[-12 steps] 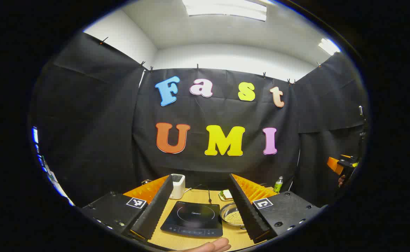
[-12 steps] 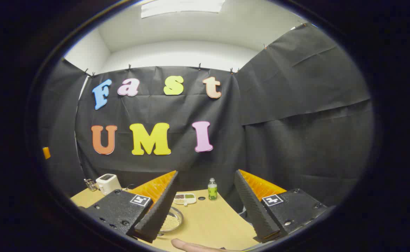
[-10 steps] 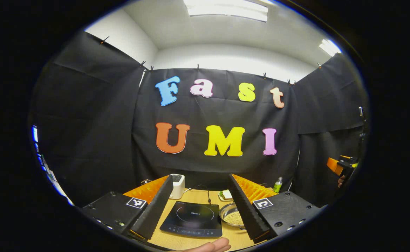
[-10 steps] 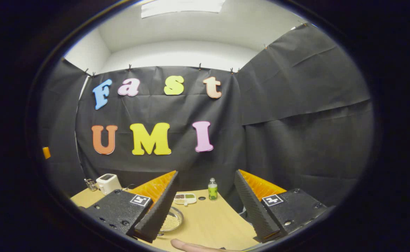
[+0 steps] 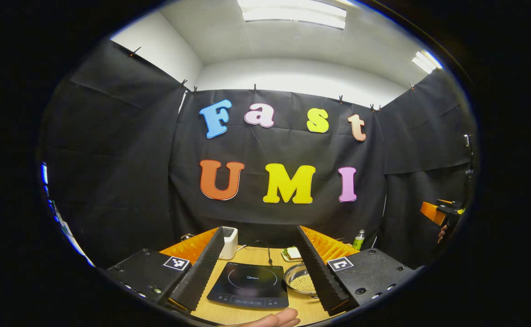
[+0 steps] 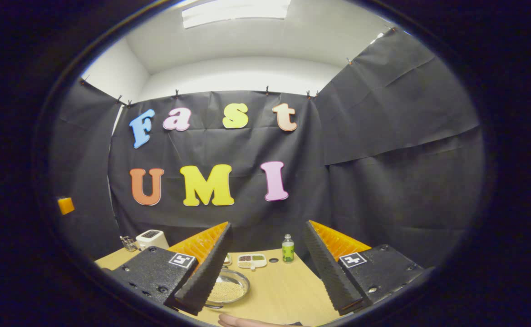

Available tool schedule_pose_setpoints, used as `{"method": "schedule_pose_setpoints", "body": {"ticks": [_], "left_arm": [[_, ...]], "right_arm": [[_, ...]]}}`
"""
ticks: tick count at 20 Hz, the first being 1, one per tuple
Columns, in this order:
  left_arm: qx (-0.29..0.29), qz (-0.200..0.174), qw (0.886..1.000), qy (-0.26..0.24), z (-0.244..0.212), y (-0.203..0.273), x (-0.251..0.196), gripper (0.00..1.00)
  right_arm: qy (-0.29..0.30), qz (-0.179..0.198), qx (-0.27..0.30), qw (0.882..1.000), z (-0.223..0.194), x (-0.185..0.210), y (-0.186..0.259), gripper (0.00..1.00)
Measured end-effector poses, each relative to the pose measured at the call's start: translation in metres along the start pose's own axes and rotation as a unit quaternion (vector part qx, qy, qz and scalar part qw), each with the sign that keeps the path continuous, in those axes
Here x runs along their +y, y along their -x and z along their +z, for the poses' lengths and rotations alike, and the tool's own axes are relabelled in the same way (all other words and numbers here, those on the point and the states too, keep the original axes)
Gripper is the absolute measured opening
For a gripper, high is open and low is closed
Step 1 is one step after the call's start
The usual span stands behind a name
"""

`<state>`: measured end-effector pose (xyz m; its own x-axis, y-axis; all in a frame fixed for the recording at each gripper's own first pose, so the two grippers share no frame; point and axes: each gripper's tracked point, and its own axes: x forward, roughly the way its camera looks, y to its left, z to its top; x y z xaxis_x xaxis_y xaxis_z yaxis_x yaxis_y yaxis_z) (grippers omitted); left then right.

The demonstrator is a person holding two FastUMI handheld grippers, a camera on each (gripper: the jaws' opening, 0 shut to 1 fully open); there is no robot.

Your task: First push the handle of the pot to place it horizontally, then grasp the pot with both hands and set it on the induction cooktop.

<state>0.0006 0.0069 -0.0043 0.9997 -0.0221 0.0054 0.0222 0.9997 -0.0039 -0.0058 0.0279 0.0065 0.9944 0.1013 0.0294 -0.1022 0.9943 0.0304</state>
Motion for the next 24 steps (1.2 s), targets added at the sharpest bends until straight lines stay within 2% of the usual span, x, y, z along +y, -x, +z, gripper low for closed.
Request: {"method": "schedule_pose_setpoints", "body": {"ticks": [4,5,6,7,9,11,12,13,14,15,17,21,24], "left_arm": [[0.002,-0.009,1.0,-0.005,-0.007,-0.001,-0.002,0.94],[0.004,-0.011,1.0,-0.003,-0.008,-0.001,-0.003,0.94],[0.007,-0.014,1.0,-0.002,-0.01,-0.002,-0.003,0.94],[0.008,-0.016,1.0,-0.001,-0.01,-0.001,-0.003,0.94],[0.003,-0.016,1.0,-0.005,-0.008,0.001,-0.001,0.94],[-0.001,-0.016,1.0,-0.013,-0.008,0.004,-0.002,0.94],[-0.004,-0.018,1.0,-0.017,-0.007,0.007,-0.003,0.94],[-0.006,-0.018,1.0,-0.019,-0.008,0.009,-0.003,0.94],[-0.007,-0.016,1.0,-0.02,-0.009,0.01,-0.002,0.94],[-0.007,-0.015,1.0,-0.02,-0.008,0.013,-0.001,0.94],[-0.007,-0.017,1.0,-0.022,-0.011,0.015,0.002,0.94],[-0.018,-0.002,0.999,-0.029,-0.008,0.021,0.021,0.94],[-0.015,0.01,0.999,-0.028,-0.014,0.026,0.035,0.94]], "right_arm": [[-0.02,0.034,0.028,0.999,-0.015,0.02,-0.006,0.97],[-0.026,0.04,0.037,0.998,-0.019,0.023,-0.008,0.85],[-0.029,0.048,0.046,0.997,-0.025,0.029,-0.012,0.89],[-0.03,0.053,0.055,0.997,-0.03,0.033,-0.015,0.77],[-0.026,0.058,0.074,0.995,-0.043,0.041,-0.023,0.72],[-0.016,0.058,0.092,0.994,-0.058,0.049,-0.033,0.54],[-0.016,0.059,0.101,0.993,-0.067,0.053,-0.037,0.48],[-0.016,0.062,0.114,0.991,-0.076,0.06,-0.042,0.36],[-0.017,0.065,0.131,0.989,-0.089,0.066,-0.045,0.31],[-0.019,0.07,0.15,0.986,-0.101,0.073,-0.049,0.12],[-0.021,0.075,0.19,0.979,-0.128,0.084,-0.057,0.01],[-0.024,0.09,0.26,0.961,-0.184,0.111,-0.069,0.04],[-0.039,0.118,0.33,0.936,-0.233,0.141,-0.065,0.04]]}}
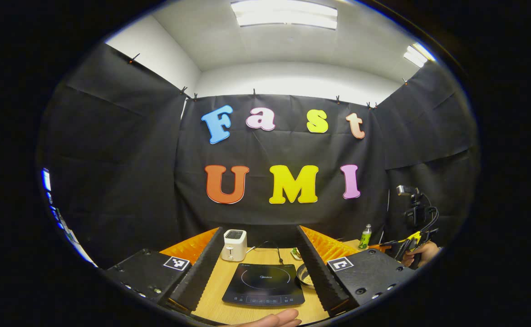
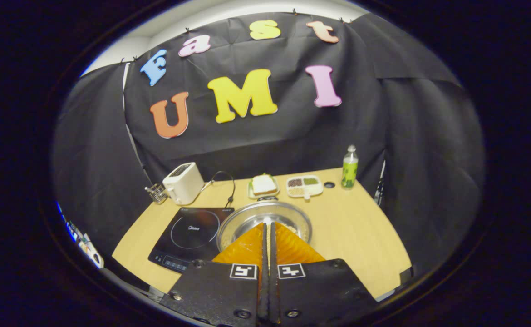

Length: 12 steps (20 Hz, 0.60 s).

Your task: First push the handle of the pot to place it horizontally, then grasp the pot with both hands and set it on the induction cooktop.

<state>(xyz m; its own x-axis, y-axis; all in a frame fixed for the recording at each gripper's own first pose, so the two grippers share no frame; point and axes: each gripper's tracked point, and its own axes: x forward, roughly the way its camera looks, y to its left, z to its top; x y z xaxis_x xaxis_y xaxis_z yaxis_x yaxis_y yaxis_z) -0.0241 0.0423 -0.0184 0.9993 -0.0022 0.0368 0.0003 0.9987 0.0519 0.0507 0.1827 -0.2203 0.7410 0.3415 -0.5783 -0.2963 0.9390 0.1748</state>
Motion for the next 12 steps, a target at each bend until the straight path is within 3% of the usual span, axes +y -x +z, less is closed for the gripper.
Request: {"method": "schedule_pose_setpoints", "body": {"ticks": [7,12], "left_arm": [[0.001,0.027,1.0,-0.001,-0.009,0.005,0.032,0.94],[0.003,0.029,1.0,0.0,-0.014,0.006,0.036,0.94]], "right_arm": [[0.025,0.036,0.113,0.993,-0.078,0.044,-0.046,0.04],[0.042,0.043,0.156,0.986,-0.115,0.06,-0.071,0.0]]}}
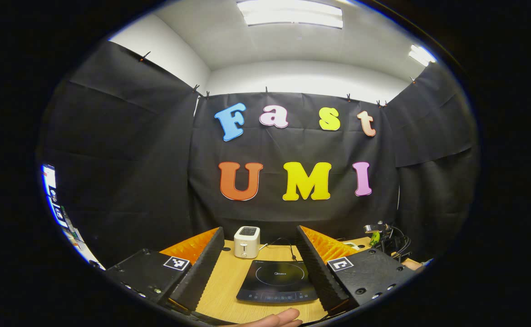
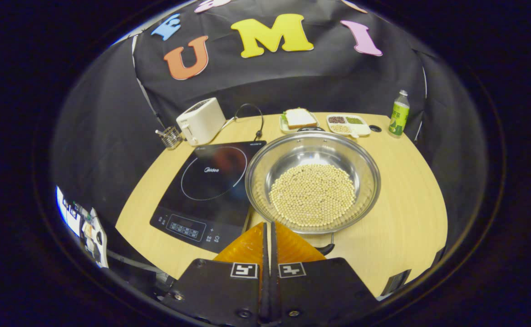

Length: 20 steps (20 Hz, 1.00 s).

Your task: First push the handle of the pot to place it horizontally, then grasp the pot with both hands and set it on the induction cooktop.

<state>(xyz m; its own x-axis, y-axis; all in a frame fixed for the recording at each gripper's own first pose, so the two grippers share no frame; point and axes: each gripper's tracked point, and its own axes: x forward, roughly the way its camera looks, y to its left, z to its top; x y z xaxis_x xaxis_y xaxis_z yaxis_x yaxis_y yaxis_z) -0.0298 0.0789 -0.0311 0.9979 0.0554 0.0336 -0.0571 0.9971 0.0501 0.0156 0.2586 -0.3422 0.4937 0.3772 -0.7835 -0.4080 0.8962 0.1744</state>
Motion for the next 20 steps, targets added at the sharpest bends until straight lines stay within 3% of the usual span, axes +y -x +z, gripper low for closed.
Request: {"method": "schedule_pose_setpoints", "body": {"ticks": [3,7,20], "left_arm": [[0.002,-0.003,1.0,-0.005,-0.005,0.001,-0.001,0.94],[0.003,-0.01,1.0,-0.009,-0.009,-0.001,-0.007,0.94],[0.001,-0.02,1.0,-0.022,-0.01,0.001,-0.018,0.94]], "right_arm": [[-0.011,0.014,0.029,0.999,-0.017,0.005,-0.015,0.07],[-0.01,0.007,0.045,0.999,-0.028,0.001,-0.031,0.0],[-0.011,-0.004,0.065,0.998,-0.042,-0.026,-0.039,0.04]]}}
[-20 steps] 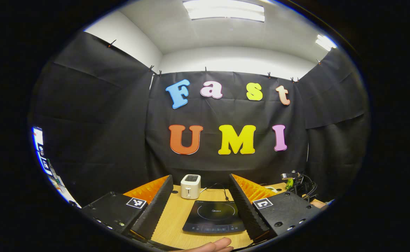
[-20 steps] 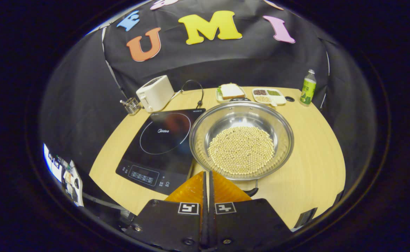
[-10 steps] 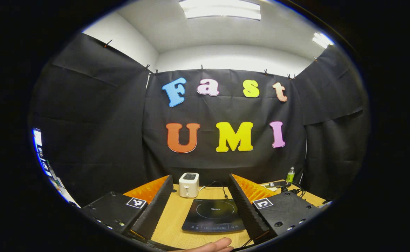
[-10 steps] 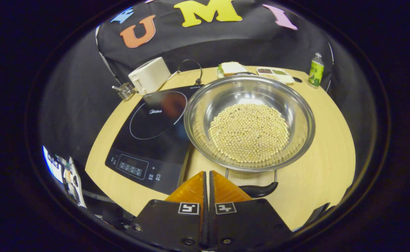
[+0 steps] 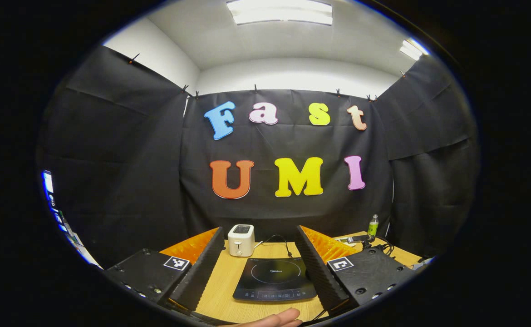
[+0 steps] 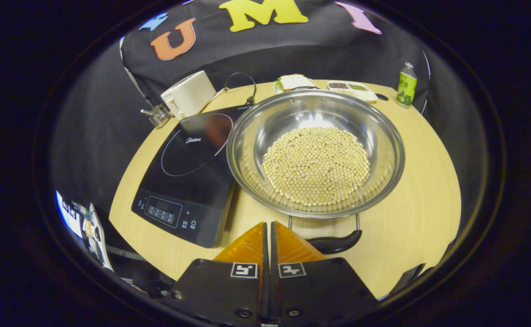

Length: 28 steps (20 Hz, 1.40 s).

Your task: First push the handle of the pot to place it horizontally, then grasp the pot with both hands and set it on the induction cooktop.

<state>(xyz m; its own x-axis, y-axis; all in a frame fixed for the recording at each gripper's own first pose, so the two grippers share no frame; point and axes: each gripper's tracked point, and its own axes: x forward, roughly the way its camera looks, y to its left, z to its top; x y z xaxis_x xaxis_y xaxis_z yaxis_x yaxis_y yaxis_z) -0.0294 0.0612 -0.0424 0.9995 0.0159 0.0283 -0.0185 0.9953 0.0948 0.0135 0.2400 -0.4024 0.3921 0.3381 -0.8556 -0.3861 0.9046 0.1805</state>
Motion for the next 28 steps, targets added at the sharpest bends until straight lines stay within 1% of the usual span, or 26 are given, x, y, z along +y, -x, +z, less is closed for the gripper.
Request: {"method": "schedule_pose_setpoints", "body": {"ticks": [1,2,7,8,9,11,12,15,16,17,18,19,20,21,24,28], "left_arm": [[0.001,0.004,1.0,0.0,0.0,0.0,0.003,0.95],[0.001,0.007,1.0,0.001,0.0,0.001,0.005,0.94],[-0.004,0.01,1.0,0.009,0.002,0.002,0.009,0.94],[-0.003,0.009,1.0,0.009,0.0,0.004,0.009,0.94],[-0.004,0.009,1.0,0.008,0.0,0.005,0.008,0.95],[-0.006,0.005,1.0,0.006,0.001,0.005,0.005,0.95],[-0.006,0.003,1.0,0.004,0.0,0.006,0.003,0.94],[-0.005,-0.001,1.0,0.001,-0.002,0.007,-0.005,0.94],[-0.005,-0.002,1.0,0.002,-0.001,0.008,-0.007,0.94],[-0.008,-0.005,1.0,0.006,0.001,0.008,-0.01,0.95],[-0.009,-0.011,1.0,0.013,0.001,0.007,-0.015,0.94],[-0.008,-0.019,1.0,0.02,0.002,0.008,-0.02,0.94],[-0.007,-0.024,0.999,0.025,0.001,0.008,-0.023,0.94],[-0.005,-0.027,0.999,0.028,0.001,0.007,-0.025,0.94],[-0.004,-0.027,0.999,0.023,-0.001,0.005,-0.029,0.94],[0.005,-0.035,0.999,0.021,-0.011,-0.004,-0.044,0.94]], "right_arm": [[0.001,-0.002,0.001,1.0,0.0,-0.003,0.0,0.04],[0.001,-0.003,0.001,1.0,-0.001,-0.005,0.001,0.0],[0.009,-0.011,0.015,1.0,-0.004,-0.023,0.002,0.0],[0.009,-0.016,0.014,1.0,-0.004,-0.029,0.002,0.04],[0.009,-0.019,0.014,1.0,-0.004,-0.034,0.003,0.04],[0.003,-0.02,0.014,1.0,-0.003,-0.042,0.006,0.04],[0.0,-0.021,0.015,1.0,-0.003,-0.048,0.006,0.0],[-0.009,-0.025,0.013,1.0,0.0,-0.066,0.008,0.0],[-0.011,-0.028,0.011,0.999,0.001,-0.072,0.009,0.04],[-0.013,-0.031,0.008,0.999,0.003,-0.079,0.009,0.0],[-0.015,-0.037,0.005,0.999,0.006,-0.087,0.009,0.04],[-0.017,-0.041,0.003,0.999,0.007,-0.094,0.01,0.0],[-0.019,-0.043,0.001,0.999,0.009,-0.1,0.011,0.04],[-0.023,-0.043,-0.001,0.999,0.011,-0.106,0.012,0.04],[-0.032,-0.041,-0.009,0.999,0.017,-0.124,0.011,0.04],[-0.036,-0.058,-0.03,0.997,0.029,-0.157,0.006,0.04]]}}
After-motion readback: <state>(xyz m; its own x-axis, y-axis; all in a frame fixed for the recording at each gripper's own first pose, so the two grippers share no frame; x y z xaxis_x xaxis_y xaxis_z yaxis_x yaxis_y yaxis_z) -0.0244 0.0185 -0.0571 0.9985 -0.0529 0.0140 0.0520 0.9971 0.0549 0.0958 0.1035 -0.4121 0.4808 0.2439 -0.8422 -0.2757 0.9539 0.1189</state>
